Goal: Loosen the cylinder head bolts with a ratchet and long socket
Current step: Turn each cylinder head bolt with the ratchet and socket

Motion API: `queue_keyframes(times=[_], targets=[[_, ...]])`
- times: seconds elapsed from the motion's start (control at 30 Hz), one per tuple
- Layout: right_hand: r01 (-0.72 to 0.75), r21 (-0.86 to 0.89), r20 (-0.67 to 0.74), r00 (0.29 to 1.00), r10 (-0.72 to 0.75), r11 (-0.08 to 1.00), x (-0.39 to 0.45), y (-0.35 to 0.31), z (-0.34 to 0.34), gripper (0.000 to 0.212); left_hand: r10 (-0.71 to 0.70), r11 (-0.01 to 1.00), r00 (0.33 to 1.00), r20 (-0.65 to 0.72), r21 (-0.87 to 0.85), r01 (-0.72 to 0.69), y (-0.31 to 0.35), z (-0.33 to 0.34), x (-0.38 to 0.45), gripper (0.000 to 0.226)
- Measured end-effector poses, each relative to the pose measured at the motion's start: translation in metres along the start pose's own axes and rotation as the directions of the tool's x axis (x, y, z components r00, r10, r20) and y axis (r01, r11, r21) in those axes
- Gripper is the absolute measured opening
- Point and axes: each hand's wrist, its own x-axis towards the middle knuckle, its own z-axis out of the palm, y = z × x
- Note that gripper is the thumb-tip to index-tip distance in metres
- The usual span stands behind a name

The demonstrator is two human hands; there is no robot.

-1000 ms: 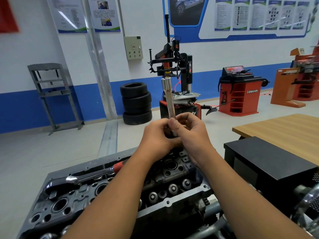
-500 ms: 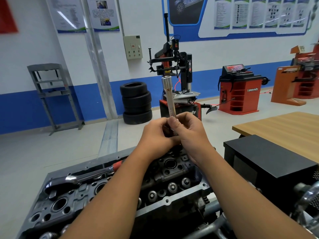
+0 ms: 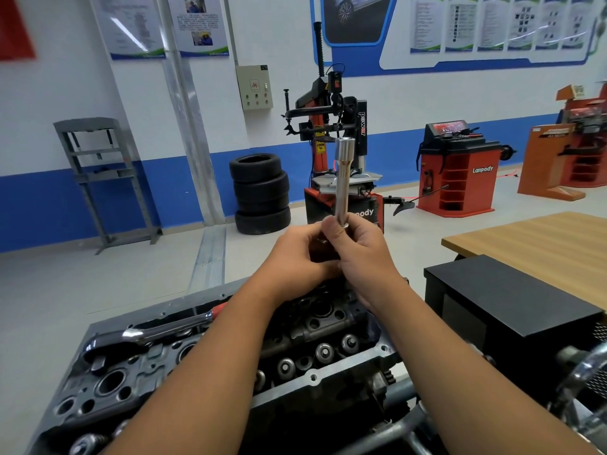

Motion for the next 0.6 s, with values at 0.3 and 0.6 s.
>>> queue_keyframes(times=[0.3, 0.6], targets=[[0.003, -0.021, -0.056, 0.998, -0.004, 1.000, 0.0024, 0.0027, -0.0002, 0.022, -0.054, 0.995, 0.990, -0.133, 0.075, 0.065, 0.0021, 0.0044, 0.0009, 0.031], [0.015, -0.003, -0.062, 0.998, -0.015, 1.000, 0.0015, 0.0017, -0.0013, 0.025, -0.071, 0.989, 0.979, -0.191, 0.115, 0.094, 0.0038, 0.0053, 0.0013, 0.030]])
